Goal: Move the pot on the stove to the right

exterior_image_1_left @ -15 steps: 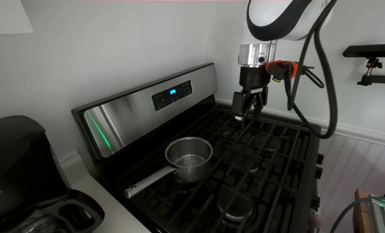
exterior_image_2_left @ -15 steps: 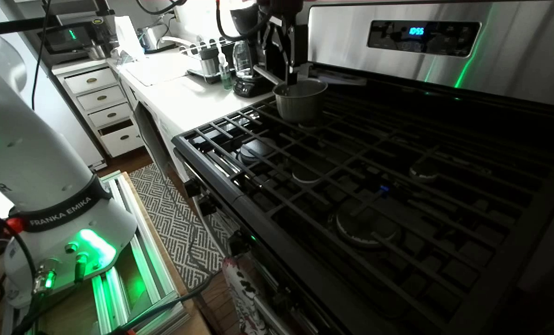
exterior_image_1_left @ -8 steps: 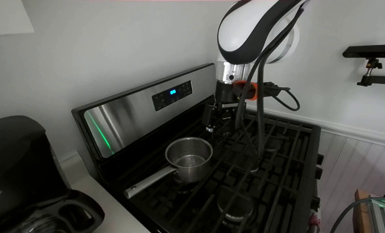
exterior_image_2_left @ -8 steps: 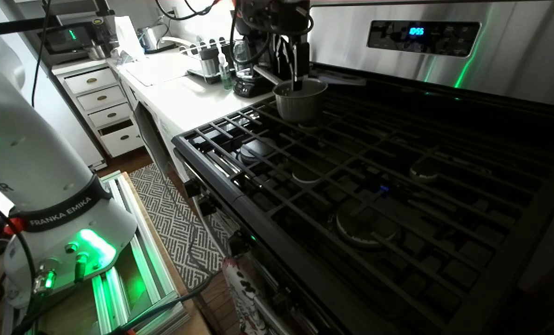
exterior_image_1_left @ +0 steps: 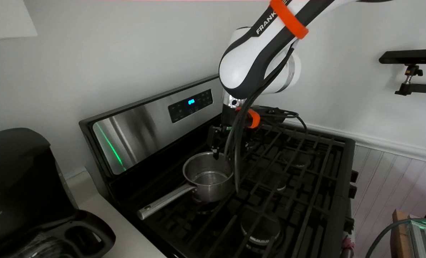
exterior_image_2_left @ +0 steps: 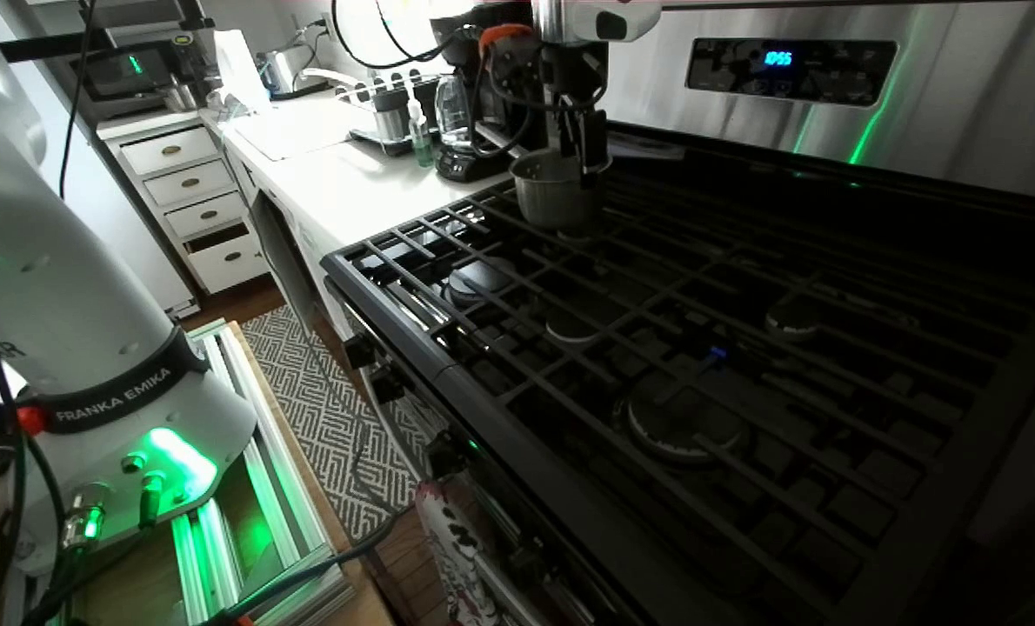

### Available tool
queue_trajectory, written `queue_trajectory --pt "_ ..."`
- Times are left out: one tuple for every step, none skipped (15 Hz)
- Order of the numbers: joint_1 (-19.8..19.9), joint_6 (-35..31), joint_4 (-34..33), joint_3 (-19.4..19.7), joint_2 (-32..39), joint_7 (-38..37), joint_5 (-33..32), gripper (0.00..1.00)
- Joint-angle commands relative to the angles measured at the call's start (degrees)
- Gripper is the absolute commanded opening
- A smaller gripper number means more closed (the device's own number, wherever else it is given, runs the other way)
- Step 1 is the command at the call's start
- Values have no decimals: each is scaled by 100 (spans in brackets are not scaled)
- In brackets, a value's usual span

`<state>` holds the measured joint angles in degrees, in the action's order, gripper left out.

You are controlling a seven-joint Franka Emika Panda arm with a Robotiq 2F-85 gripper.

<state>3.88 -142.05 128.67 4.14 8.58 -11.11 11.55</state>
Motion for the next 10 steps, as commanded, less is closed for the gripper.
queue_trajectory --pt "2 -234 -283 -48 440 -14 163 100" --pt "8 -273 -312 -59 505 13 178 100" --pt "10 -292 -348 -64 564 16 173 99" --pt "15 -290 -379 -73 611 30 179 91" --pt "14 -304 -397 -79 644 23 173 75" --pt "17 -303 -419 -85 671 27 178 70" --pt "19 -298 -445 -89 696 28 175 61" --pt "18 -300 -466 -89 712 20 166 55" --pt "18 -303 -476 -91 724 22 165 46" --pt "17 -298 -489 -89 731 17 157 40"
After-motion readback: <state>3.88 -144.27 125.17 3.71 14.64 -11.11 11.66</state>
